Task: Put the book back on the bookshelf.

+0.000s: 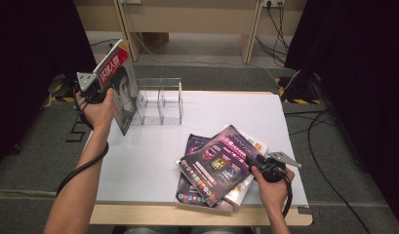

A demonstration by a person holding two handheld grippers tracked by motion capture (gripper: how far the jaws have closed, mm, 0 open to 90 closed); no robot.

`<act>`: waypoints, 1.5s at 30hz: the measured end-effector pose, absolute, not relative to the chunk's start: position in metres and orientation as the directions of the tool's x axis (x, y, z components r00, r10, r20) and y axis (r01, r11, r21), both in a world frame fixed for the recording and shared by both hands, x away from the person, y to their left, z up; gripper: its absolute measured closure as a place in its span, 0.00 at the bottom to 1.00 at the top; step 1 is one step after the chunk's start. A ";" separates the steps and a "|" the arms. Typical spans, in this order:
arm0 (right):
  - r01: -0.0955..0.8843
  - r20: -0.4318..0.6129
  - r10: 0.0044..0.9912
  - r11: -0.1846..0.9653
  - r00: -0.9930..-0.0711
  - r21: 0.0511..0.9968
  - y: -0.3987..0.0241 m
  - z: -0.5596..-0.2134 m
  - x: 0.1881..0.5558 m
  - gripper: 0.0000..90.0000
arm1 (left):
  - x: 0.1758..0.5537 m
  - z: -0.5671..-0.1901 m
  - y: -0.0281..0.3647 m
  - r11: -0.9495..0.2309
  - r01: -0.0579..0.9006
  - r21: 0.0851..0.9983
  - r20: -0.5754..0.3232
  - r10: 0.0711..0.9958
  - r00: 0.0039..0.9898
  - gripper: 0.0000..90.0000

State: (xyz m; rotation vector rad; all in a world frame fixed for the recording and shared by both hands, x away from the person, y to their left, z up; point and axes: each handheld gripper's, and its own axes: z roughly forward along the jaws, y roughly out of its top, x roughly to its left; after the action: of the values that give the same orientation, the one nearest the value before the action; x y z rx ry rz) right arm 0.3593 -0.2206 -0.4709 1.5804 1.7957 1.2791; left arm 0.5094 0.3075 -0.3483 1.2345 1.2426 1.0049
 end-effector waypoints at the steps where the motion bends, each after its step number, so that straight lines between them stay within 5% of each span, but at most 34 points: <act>1: 0.540 0.250 0.932 -0.074 -0.261 0.838 -0.221 -0.471 0.359 0.54 | 0.511 -0.351 0.307 0.100 0.092 0.991 -0.109 0.989 0.097 0.96; 17: 0.538 0.245 0.933 -0.067 -0.266 0.840 -0.220 -0.471 0.359 0.54 | 0.506 -0.368 0.335 0.095 0.099 0.991 -0.101 0.993 0.063 0.94; 34: 0.535 0.245 0.933 -0.070 -0.263 0.842 -0.221 -0.469 0.359 0.54 | 0.501 -0.351 0.337 0.094 0.124 0.988 -0.105 0.991 0.085 0.71; 40: 0.534 0.240 0.934 -0.065 -0.265 0.843 -0.221 -0.470 0.359 0.54 | 0.503 -0.344 0.335 0.058 0.135 0.989 -0.068 0.995 0.073 0.76; 45: 0.537 0.244 0.933 -0.068 -0.264 0.841 -0.221 -0.469 0.359 0.54 | 0.504 -0.341 0.336 0.054 0.157 0.986 -0.065 0.996 0.066 0.95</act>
State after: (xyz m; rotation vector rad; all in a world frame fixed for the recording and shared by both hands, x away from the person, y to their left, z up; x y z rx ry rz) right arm 0.3590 -0.2210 -0.4694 1.5724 1.7965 1.2772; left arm 0.5039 0.3356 -0.3406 1.3092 1.2962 1.0355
